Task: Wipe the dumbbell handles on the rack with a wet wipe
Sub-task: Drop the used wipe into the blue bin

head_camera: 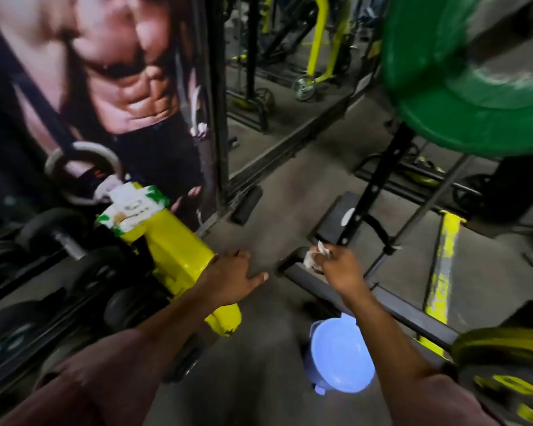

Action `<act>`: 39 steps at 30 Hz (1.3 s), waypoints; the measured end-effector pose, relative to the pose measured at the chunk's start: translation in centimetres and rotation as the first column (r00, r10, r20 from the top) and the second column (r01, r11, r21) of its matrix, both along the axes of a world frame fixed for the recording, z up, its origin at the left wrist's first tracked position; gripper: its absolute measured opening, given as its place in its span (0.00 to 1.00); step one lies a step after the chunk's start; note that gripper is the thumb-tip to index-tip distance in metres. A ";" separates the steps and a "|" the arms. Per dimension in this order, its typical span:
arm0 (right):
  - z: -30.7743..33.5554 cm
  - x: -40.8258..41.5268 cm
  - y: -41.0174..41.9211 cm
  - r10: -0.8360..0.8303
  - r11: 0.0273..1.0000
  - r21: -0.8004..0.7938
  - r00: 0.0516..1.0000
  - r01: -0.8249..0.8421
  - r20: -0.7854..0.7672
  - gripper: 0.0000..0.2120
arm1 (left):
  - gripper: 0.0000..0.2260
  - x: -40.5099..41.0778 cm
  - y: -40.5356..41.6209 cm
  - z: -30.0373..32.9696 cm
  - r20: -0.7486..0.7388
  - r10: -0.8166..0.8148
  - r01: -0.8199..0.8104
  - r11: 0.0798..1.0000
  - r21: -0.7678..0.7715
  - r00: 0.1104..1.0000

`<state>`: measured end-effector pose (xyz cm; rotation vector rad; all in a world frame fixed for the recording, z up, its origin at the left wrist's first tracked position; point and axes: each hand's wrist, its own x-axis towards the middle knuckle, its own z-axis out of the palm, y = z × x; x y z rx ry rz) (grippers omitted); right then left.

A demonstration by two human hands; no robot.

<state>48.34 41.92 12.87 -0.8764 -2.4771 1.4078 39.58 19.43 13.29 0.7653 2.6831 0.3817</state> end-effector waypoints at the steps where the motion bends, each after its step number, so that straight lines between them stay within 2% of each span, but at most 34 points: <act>1: 0.5 1.3 1.3 0.003 1.000 0.006 1.000 -0.003 -0.009 0.06 | 0.32 0.5 1.5 0.7 -0.005 -0.022 0.022 1.000 0.007 1.000; 4: 1.3 4.6 5.2 -0.085 0.996 0.027 0.996 0.085 -0.003 0.07 | 0.32 2.0 5.7 2.2 -0.011 -0.104 0.104 0.994 0.025 0.995; 7: 1.9 7.8 8.1 -0.194 0.980 0.050 0.981 0.195 -0.025 0.01 | 0.32 3.5 9.4 3.0 -0.019 -0.192 0.193 0.981 0.035 0.981; 13: 2.5 12.6 11.5 -0.324 0.939 0.117 0.946 0.322 -0.004 0.06 | 0.30 5.2 15.0 3.5 -0.016 -0.332 0.332 0.943 0.027 0.943; 17: 1.9 14.4 12.1 -0.416 0.902 0.131 0.909 0.412 0.007 0.11 | 0.32 5.5 17.0 3.1 0.004 -0.434 0.433 0.901 0.015 0.901; 23: 0.3 16.0 10.0 -0.547 0.832 0.087 0.836 0.548 -0.035 0.06 | 0.36 4.9 18.2 0.7 0.044 -0.550 0.551 0.833 -0.047 0.834; 30: -1.3 17.4 7.2 -0.601 0.798 0.046 0.799 0.602 -0.022 0.02 | 0.34 4.5 17.9 -1.5 0.083 -0.630 0.635 0.769 -0.072 0.772; 39: -2.8 17.5 7.7 -0.620 0.785 0.004 0.785 0.620 -0.005 0.01 | 0.35 3.9 18.3 -3.9 0.144 -0.639 0.653 0.754 -0.077 0.755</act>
